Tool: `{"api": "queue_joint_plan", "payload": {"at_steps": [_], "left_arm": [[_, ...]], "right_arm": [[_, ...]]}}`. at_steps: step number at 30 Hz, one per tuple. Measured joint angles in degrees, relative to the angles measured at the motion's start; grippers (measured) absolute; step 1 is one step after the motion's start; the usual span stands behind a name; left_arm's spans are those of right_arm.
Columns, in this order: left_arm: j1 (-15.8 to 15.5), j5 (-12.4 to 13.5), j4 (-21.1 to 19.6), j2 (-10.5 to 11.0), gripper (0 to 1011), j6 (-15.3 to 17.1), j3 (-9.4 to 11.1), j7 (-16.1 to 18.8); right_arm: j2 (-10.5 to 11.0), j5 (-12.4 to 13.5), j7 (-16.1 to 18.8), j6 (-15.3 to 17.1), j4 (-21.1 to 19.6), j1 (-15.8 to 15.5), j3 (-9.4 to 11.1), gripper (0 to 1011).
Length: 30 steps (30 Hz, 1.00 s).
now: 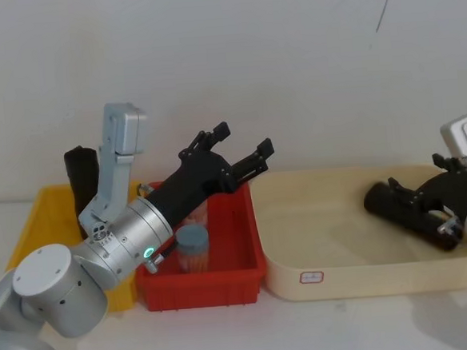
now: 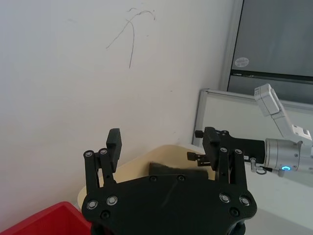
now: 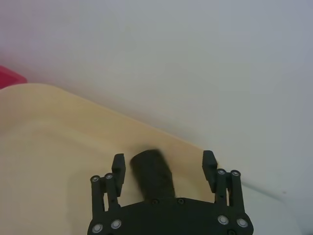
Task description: Pick up the garbage bag with the one hand and transfer it to the other hand.
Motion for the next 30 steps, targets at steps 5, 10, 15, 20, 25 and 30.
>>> {"api": "queue_joint_plan", "payload": {"at_steps": [5, 10, 15, 20, 25, 30], "left_arm": [[0.3, 0.0, -0.3, 0.2, 1001, -0.3, -0.2, 0.5], [1.1, 0.0, -1.1, 0.9, 1001, -0.8, -1.0, 1.9], [2.1, 0.3, -1.9, 1.6, 1001, -1.3, -2.1, 3.6], [3.4, 0.9, -2.9, 2.7, 1001, -1.8, -3.7, 5.8], [4.8, 1.5, -4.0, 4.0, 1001, -2.3, -5.5, 8.2], [6.1, 2.1, -4.9, 5.0, 1001, -2.6, -7.1, 10.4]], "right_arm": [[1.1, -1.2, 1.0, 0.5, -1.2, 0.3, -0.7, 1001], [1.9, -2.0, 2.8, 0.6, -2.6, 1.0, -1.6, 1001], [2.1, -2.2, 4.8, 0.3, -3.4, 1.8, -2.5, 1001], [1.8, -2.2, 7.4, -0.4, -3.9, 2.9, -3.7, 1001], [1.0, -1.8, 10.1, -1.2, -3.7, 4.1, -5.4, 1001], [0.1, -1.1, 12.5, -2.0, -2.9, 5.1, -6.9, 1001]]}}
